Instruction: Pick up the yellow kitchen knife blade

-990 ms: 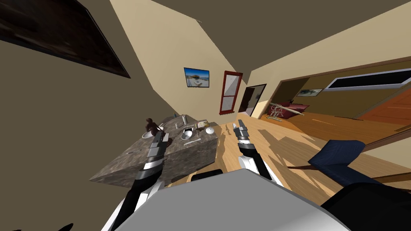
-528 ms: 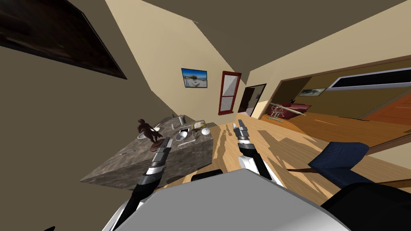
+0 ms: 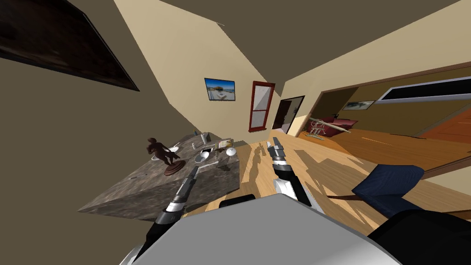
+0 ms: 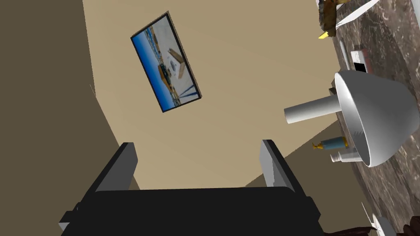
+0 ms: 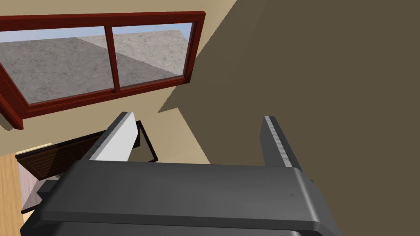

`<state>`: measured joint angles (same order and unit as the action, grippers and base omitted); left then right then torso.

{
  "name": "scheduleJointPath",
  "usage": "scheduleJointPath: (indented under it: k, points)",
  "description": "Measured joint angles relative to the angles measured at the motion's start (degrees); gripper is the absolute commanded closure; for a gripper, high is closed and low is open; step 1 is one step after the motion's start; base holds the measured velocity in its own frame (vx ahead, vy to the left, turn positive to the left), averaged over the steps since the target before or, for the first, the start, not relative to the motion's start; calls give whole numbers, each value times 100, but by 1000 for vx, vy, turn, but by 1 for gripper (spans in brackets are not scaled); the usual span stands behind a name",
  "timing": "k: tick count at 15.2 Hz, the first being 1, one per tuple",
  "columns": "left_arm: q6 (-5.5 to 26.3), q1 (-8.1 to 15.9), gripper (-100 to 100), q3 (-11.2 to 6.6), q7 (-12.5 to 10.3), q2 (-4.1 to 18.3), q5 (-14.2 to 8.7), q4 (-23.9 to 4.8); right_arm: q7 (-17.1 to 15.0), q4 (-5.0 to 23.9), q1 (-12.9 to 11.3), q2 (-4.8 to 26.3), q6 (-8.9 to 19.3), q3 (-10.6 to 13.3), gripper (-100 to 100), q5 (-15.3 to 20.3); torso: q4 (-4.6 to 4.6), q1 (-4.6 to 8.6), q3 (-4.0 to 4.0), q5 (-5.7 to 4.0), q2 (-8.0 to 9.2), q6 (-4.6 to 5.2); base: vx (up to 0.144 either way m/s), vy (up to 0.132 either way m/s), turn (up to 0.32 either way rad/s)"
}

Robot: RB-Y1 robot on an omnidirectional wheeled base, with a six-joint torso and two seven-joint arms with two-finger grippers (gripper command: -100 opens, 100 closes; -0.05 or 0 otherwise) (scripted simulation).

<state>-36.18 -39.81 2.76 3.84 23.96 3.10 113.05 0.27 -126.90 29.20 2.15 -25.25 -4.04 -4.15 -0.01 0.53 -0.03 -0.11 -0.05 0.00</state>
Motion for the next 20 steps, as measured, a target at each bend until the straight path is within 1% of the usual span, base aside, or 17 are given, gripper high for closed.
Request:
scheduleJointPath:
  k: [2,3,5,6,8,9,11,12,13,14,16,18,19,20]
  points:
    - [-101,-121,-100,39,-72,226,136,-229,0,0,0,-1,0,1,0,0,-2,27,-4,-6,-8,-1,35,-176,13]
    - [-145,-152,-100,43,-97,283,164,-345,0,0,0,0,0,0,0,0,-2,17,-5,-5,-8,0,23,-147,-13]
    - [-263,-226,-100,57,-170,505,280,-621,0,0,0,0,0,0,0,0,-2,15,-5,-4,-8,0,31,-152,-6]
    - [-293,-248,-100,65,-192,552,311,-725,0,0,0,0,0,0,0,0,-2,10,-5,-3,-9,0,53,-160,-19]
    - [-327,-326,-100,97,-259,758,445,-918,0,0,1,0,0,0,0,0,-3,18,-10,-5,-17,1,50,-159,-6]
    - [-349,-322,-100,115,-276,793,481,-1057,0,0,0,0,0,0,0,0,-3,11,-9,-4,-16,0,35,-158,-32]
    - [-492,-460,-100,145,-317,976,626,-1307,0,0,0,0,0,0,0,0,-3,19,-7,-5,-13,0,41,-163,-10]
    - [-532,-459,-100,155,-334,1020,662,-1448,0,0,0,0,0,0,0,0,-3,13,-8,-4,-13,0,65,-170,-29]
    - [-553,-485,-100,160,-382,1149,731,-1558,0,0,1,0,0,0,0,0,-3,16,-10,-5,-19,1,77,-180,-35]
    - [-603,-565,-100,157,-420,1243,794,-1663,0,0,1,0,0,0,0,0,-5,20,-13,-6,-23,0,60,-131,0]
    - [-650,-568,-100,183,-440,1286,855,-1882,0,0,1,0,0,0,0,0,-4,-7,-10,-1,-17,0,52,-97,-19]
    - [-726,-637,-100,195,-506,1480,987,-2111,0,0,1,0,0,0,0,0,-5,4,-14,-2,-24,1,59,-141,-27]
    - [-747,-680,-100,192,-528,1527,1019,-2185,0,0,1,0,0,0,0,0,-4,2,-11,-2,-19,0,77,-160,-39]
    - [-812,-764,-100,177,-566,1648,1088,-2277,0,0,1,0,0,0,0,0,-5,10,-13,-4,-24,0,103,-177,-36]
